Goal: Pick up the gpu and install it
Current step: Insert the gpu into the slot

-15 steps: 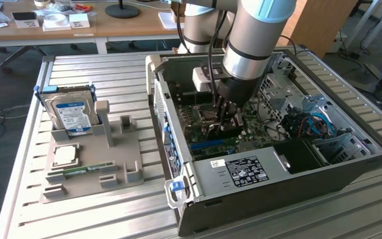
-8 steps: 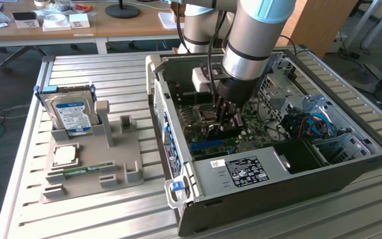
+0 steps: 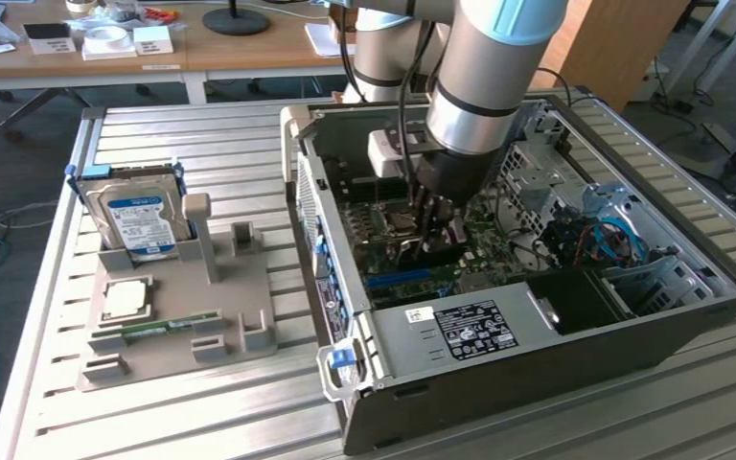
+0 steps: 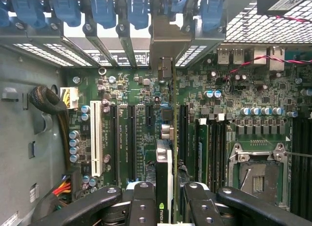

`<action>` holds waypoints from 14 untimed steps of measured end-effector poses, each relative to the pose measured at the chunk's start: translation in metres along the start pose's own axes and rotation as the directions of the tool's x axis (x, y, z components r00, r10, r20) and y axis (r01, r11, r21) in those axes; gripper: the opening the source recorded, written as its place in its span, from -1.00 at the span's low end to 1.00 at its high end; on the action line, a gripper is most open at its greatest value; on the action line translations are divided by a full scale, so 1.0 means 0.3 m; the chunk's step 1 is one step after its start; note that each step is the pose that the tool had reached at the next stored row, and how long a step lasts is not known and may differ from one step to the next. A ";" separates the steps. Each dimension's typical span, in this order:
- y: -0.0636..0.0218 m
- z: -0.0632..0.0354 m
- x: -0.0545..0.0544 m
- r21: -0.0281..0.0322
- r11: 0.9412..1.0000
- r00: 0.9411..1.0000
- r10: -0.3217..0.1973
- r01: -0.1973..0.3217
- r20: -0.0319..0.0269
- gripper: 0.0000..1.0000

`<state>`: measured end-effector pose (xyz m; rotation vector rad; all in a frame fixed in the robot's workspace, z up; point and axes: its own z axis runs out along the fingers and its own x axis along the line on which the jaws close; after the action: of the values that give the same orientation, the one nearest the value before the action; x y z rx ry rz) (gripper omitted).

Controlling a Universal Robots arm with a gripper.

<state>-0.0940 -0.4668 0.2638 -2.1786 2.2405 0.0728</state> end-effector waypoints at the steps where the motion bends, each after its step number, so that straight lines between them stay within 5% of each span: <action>1: 0.000 0.000 0.000 0.000 1.000 1.000 0.000 0.000 0.000 -0.47; 14: 0.009 0.000 0.000 0.000 1.000 1.000 0.000 0.000 0.000 -0.47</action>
<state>-0.0969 -0.4668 0.2638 -2.1784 2.2407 0.0729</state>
